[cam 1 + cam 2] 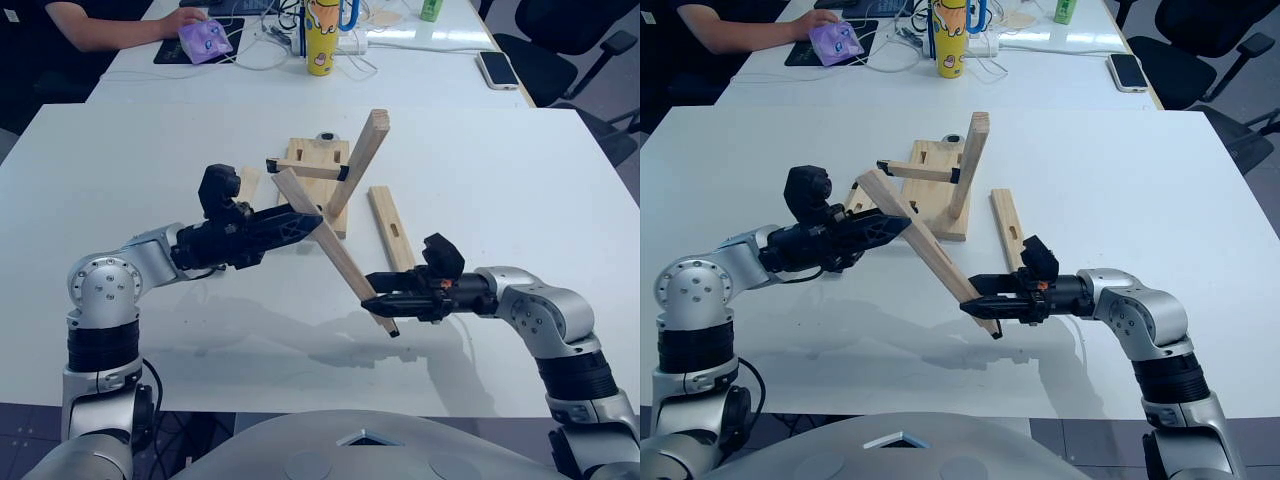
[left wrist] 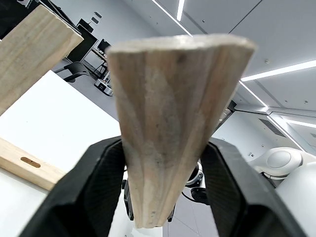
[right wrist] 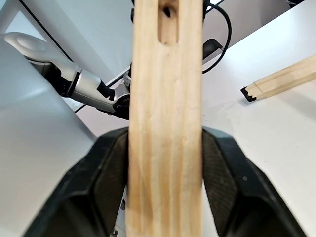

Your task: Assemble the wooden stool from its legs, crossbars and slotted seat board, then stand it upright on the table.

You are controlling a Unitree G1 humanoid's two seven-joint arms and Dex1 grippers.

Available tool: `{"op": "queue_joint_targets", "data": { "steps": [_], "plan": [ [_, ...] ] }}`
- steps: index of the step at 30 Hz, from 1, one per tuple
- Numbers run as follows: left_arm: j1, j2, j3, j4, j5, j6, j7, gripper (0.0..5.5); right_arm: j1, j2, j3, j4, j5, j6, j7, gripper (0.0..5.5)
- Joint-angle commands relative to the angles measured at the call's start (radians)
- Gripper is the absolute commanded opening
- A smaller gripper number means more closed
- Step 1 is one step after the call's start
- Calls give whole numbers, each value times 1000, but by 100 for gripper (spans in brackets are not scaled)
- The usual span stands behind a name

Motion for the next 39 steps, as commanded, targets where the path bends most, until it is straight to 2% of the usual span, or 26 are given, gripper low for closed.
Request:
{"op": "queue_joint_targets", "data": {
  "steps": [1, 5, 6, 14, 16, 20, 23, 25, 28, 32, 37, 39],
  "plan": [
    [-6, 8, -1, 8, 2, 1, -2, 211, -20, -9, 4, -8, -11, -17, 11, 206],
    [-2, 14, -2, 13, 15, -6, -11, 211, -23, -7, 4, 7, -9, 5, -10, 206],
    [2, 17, -2, 14, 19, -9, -14, 211, -24, -7, 1, 11, -2, 18, -14, 243],
    [45, 86, 38, 32, 83, -44, -68, 205, -31, -13, -112, 72, 42, 29, -45, 361],
    [48, 119, 78, 44, 100, -61, -71, 205, -29, 24, -131, 104, -25, -45, -129, 394],
    [20, 166, 189, 74, 105, -99, -41, 205, -22, 255, -77, 97, -261, -226, -555, 401],
    [3, 202, 200, 73, 125, -106, -56, 205, -12, 395, -4, 120, -472, -331, -846, 401],
    [-9, 210, 196, 87, 141, -114, -59, 205, -18, 501, -11, 142, -511, -341, -995, 401],
    [-14, 225, 195, 107, 169, -127, -71, 205, -57, 588, 11, 203, -574, -332, -1123, 401],
    [-37, 232, 184, 140, 187, -137, -99, 204, -123, 672, -22, 272, -560, -324, -1186, 401],
    [-59, 230, 173, 174, 193, -130, -121, 204, -186, 716, -46, 325, -586, -365, -1239, 401],
    [-57, 226, 174, 179, 195, -128, -125, 204, -198, 699, -46, 319, -617, -388, -1262, 401]
  ]
}}
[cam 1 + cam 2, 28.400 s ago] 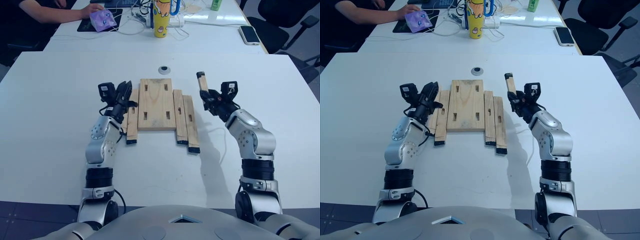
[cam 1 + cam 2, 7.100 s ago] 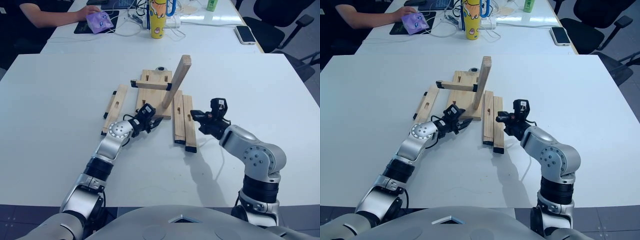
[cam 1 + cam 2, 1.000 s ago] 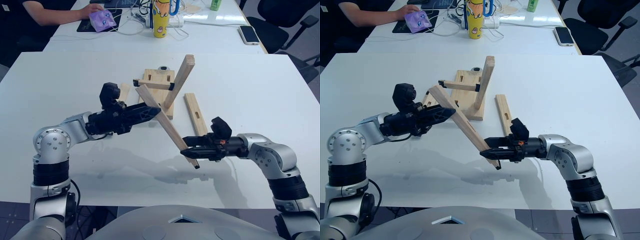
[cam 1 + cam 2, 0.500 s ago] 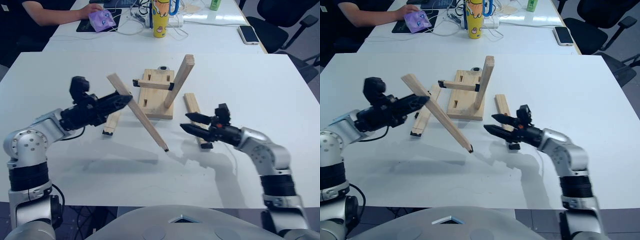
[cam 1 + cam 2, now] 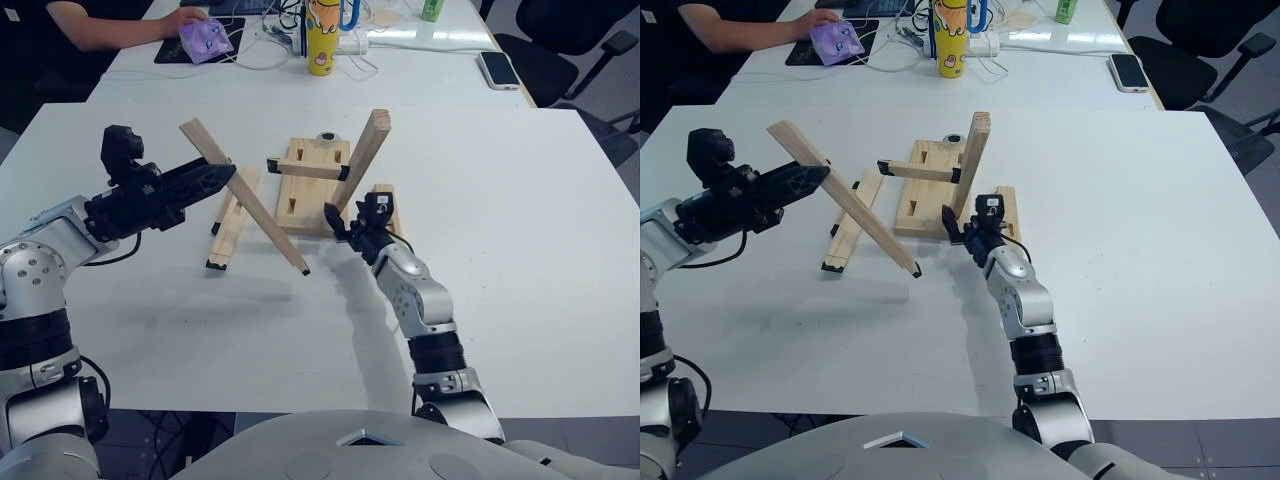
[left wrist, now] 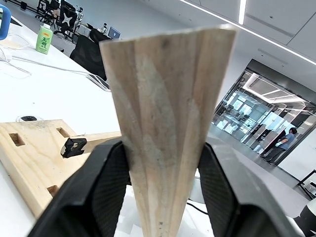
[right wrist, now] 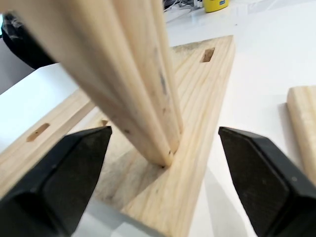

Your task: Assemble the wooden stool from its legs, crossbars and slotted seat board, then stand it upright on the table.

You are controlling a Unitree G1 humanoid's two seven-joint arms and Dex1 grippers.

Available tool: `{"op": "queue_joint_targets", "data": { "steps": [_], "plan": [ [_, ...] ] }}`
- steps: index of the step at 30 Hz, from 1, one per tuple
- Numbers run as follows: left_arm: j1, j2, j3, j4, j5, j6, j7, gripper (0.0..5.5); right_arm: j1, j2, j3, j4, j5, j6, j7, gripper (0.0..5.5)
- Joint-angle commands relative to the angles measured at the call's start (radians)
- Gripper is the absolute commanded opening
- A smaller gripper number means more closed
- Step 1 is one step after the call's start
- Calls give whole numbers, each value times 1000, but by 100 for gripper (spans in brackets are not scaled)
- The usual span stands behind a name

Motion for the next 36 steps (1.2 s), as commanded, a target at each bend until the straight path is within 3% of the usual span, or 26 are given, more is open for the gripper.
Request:
{"op": "queue_joint_targets", "data": {
  "steps": [1, 8, 22, 29, 30, 36],
  "plan": [
    [-10, 7, 2, 9, 8, 1, -12, 204, -39, 5, -16, -6, -37, -39, -38, 401],
    [27, -2, 18, -7, 10, -11, -8, 204, -28, 6, -2, -61, -14, 6, 1, 311],
    [71, -17, 24, -49, 0, -20, 9, 204, -75, -213, -37, -53, 43, 149, 244, 111],
    [91, -25, 27, -62, 1, -25, 11, 204, -32, -313, 5, -133, 30, 211, 330, 105],
    [93, -25, 28, -63, 3, -28, 11, 204, -20, -311, 2, -148, 38, 222, 327, 143],
    [94, -28, 28, -74, 20, -59, 14, 204, 59, -266, -21, -235, 51, 210, 274, 233]
  ]
}}
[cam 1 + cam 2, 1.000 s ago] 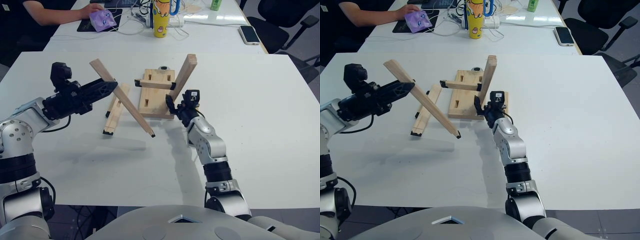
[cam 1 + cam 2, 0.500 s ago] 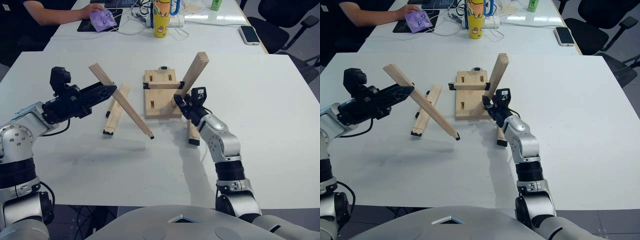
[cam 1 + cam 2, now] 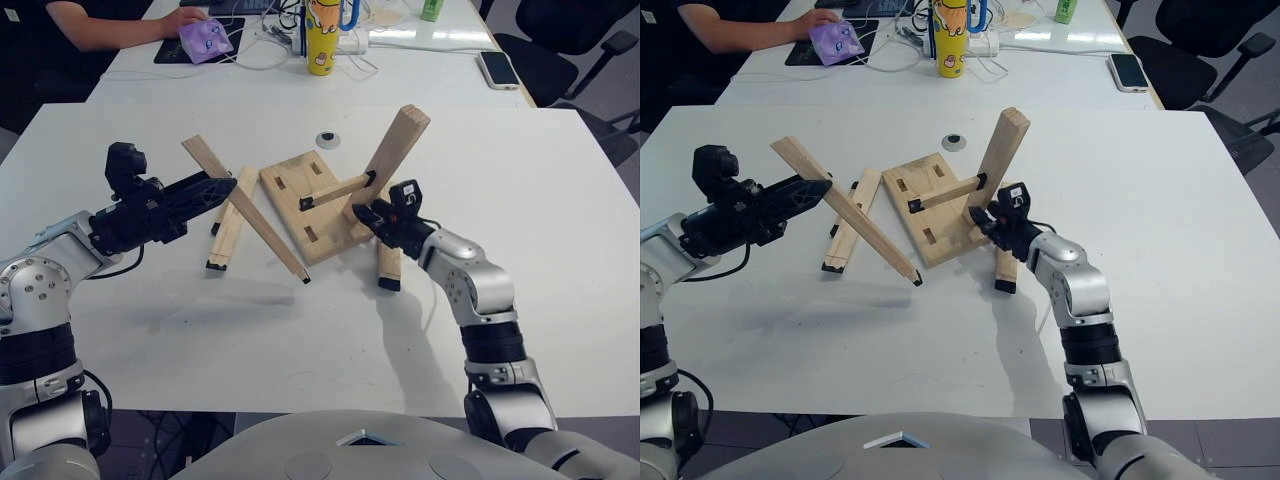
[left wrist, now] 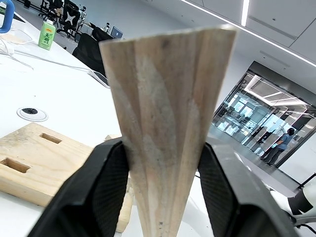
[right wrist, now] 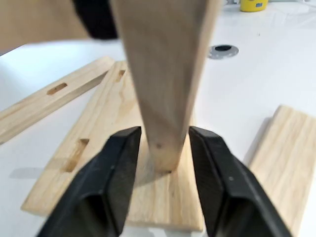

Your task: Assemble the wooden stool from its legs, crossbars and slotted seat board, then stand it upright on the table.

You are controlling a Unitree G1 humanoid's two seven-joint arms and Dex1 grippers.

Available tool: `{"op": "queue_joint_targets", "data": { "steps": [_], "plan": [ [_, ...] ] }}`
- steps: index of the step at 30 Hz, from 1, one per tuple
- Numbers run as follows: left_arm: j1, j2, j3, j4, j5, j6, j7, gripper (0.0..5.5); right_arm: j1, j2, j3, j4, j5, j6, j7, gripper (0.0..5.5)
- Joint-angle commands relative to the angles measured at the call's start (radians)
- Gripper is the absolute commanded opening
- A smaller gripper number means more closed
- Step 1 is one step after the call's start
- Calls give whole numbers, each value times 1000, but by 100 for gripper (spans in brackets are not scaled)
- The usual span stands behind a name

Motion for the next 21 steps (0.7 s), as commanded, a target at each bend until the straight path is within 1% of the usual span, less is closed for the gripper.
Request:
{"op": "queue_joint_targets", "data": {
  "steps": [1, 3, 7, 8, 10, 14, 15, 21],
  "plan": [
    [9, -4, 12, -23, 22, -35, 6, 204, 53, 22, -10, -70, 4, -9, -38, 245],
    [8, -12, 22, -35, 27, -58, 25, 204, 92, 14, -13, -107, -2, -29, -42, 282],
    [12, -16, 44, -73, 49, -107, 60, 204, 247, -31, -20, -243, 22, -43, -3, 284],
    [17, -13, 48, -88, 58, -121, 62, 204, 282, -37, -8, -267, 30, -55, 19, 302],
    [16, -18, 45, -108, 74, -146, 67, 204, 299, -28, 27, -277, 42, -72, 49, 313],
    [24, -43, -14, -135, 149, -215, 71, 204, 245, 27, 95, -206, 29, -98, 53, 257],
    [20, -55, -24, -134, 159, -233, 70, 204, 238, 37, 102, -186, 25, -104, 50, 234],
    [-3, -113, -106, -134, 260, -336, 84, 204, 163, 89, 114, -32, -21, -175, 7, 140]
  ]
}}
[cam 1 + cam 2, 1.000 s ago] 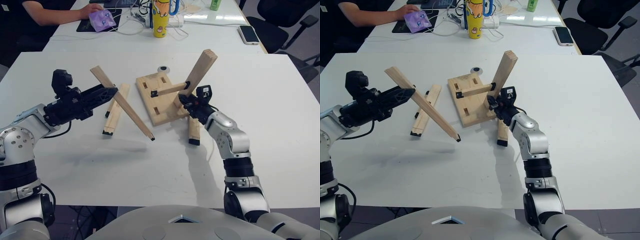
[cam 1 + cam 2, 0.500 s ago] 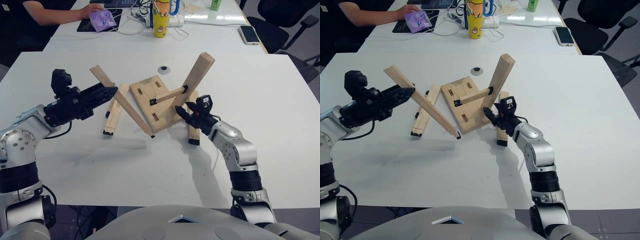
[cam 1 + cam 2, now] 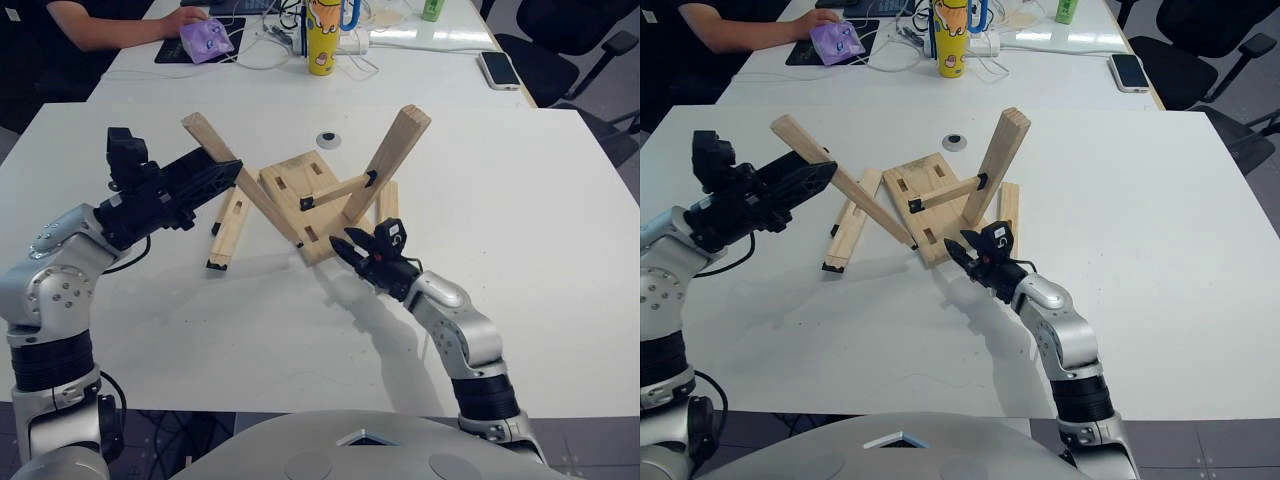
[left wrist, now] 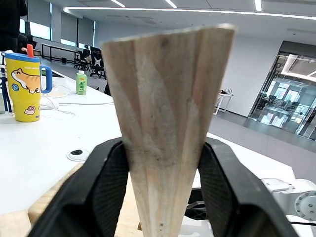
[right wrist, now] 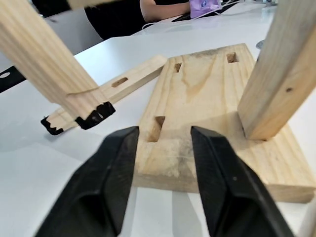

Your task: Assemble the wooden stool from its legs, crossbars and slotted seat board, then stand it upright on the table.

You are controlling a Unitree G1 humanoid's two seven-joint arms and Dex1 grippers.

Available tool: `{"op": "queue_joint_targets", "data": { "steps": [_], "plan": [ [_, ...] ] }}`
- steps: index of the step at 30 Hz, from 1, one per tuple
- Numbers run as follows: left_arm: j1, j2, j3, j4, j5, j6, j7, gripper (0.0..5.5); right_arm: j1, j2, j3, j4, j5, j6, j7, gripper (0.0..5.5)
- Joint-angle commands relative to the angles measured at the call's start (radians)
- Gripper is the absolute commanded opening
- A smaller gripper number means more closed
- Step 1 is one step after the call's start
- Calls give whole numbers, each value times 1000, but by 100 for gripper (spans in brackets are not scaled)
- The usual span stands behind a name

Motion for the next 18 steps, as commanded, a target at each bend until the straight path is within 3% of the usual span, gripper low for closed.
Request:
{"op": "queue_joint_targets", "data": {
  "steps": [1, 8, 18],
  "plan": [
    [-22, -30, -55, -9, 63, -56, 10, 204, -43, 23, 8, 92, -46, -47, -33, 122],
    [-22, -52, -98, -18, 116, -110, 12, 204, -58, 15, 24, 174, -111, -80, -59, 7],
    [29, -53, -192, 27, 257, -223, -29, 204, -68, 18, 53, 217, -141, -64, -49, 0]
  ]
}}
